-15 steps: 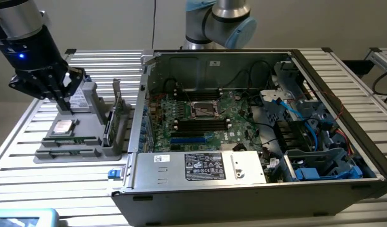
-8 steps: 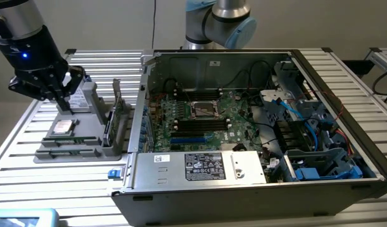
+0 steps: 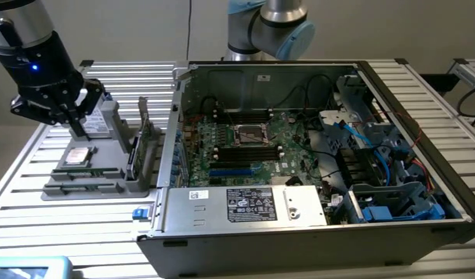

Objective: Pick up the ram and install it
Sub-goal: 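Pick up the ram and move it above insertion slot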

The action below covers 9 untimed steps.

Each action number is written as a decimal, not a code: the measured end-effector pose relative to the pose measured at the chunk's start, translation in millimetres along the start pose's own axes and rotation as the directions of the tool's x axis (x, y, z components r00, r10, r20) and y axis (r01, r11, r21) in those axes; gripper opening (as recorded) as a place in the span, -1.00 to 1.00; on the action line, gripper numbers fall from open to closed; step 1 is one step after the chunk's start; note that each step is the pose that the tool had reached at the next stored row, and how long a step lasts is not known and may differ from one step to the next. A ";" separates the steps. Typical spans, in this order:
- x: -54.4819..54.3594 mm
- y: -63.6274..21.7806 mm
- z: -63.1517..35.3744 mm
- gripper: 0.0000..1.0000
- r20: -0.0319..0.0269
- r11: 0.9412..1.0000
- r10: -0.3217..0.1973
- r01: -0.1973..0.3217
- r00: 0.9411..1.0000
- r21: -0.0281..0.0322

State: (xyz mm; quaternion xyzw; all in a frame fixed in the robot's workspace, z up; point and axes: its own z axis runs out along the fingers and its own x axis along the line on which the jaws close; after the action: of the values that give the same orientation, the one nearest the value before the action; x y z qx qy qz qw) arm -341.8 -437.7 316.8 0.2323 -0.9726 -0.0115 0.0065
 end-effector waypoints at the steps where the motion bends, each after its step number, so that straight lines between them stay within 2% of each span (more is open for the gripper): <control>1: 0.0 0.0 0.0 -0.79 0.000 1.000 -0.018 0.018 1.000 0.000; 5: 0.0 0.0 0.1 -0.79 -0.002 0.996 -0.091 0.091 0.996 0.001; 9: 0.0 0.0 0.2 -0.79 -0.004 0.987 -0.163 0.163 0.987 0.001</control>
State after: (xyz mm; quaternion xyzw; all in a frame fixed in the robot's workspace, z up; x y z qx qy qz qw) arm -341.9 -437.7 316.7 0.3109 -0.9504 -0.0110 0.0074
